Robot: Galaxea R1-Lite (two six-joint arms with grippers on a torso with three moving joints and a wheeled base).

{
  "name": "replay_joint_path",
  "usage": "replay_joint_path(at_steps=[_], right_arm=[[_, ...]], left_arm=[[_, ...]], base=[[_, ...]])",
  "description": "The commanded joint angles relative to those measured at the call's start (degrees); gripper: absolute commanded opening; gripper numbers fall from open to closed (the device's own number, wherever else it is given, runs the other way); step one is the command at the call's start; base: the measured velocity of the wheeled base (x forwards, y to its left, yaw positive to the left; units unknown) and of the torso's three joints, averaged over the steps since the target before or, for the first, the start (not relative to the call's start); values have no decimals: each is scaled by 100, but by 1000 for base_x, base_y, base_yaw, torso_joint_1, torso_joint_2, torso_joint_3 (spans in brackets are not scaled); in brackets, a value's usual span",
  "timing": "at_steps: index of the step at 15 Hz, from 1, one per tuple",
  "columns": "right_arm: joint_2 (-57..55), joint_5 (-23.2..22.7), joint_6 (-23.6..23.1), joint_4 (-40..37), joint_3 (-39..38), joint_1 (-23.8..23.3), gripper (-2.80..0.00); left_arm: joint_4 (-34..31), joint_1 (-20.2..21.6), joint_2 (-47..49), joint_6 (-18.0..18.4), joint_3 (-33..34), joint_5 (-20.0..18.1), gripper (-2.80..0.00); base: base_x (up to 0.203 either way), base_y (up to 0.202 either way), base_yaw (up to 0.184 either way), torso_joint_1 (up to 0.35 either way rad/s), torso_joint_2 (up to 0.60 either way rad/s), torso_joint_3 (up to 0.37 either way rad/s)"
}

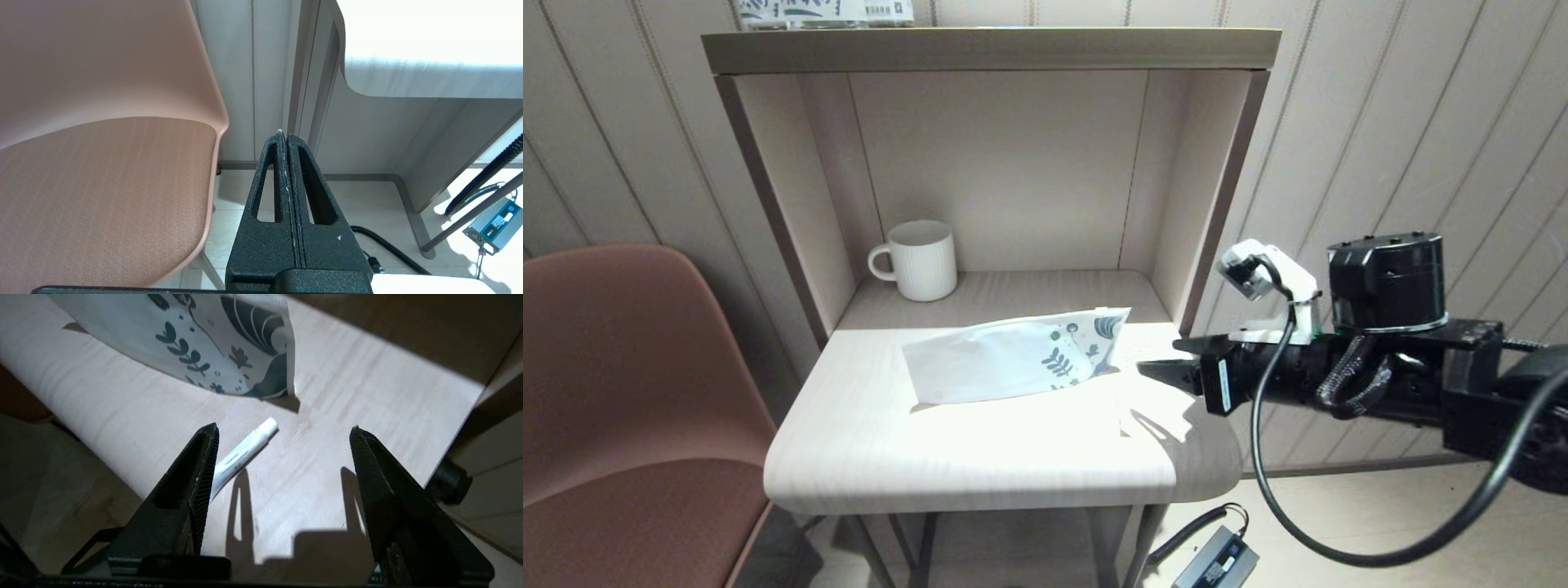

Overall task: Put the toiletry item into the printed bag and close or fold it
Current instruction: Pick up the storage bag

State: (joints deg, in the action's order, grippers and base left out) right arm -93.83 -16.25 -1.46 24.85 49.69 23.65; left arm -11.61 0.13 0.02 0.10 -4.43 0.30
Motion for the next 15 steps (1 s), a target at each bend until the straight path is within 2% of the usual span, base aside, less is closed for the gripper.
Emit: replay_joint_path(at_steps=[1,3,7,15], right_arm=[[-450,-22,-183,448,28,-8,0],[-756,-127,-350,473,246,-1,0],[-1298,-835,-375,419,842,-15,0],[-1176,-881,-391,451,738,125,0]], left_arm=[[-8,4,-2,-1,2,5,-280],[-8,4,-2,-1,-6,5,-280],[-8,4,-2,-1,-3,5,-280],[-8,4,-2,-1,2,5,-280]], base=[[0,0,0,0,0,0],[0,0,0,0,0,0],[0,0,0,0,0,0],[0,0,0,0,0,0]])
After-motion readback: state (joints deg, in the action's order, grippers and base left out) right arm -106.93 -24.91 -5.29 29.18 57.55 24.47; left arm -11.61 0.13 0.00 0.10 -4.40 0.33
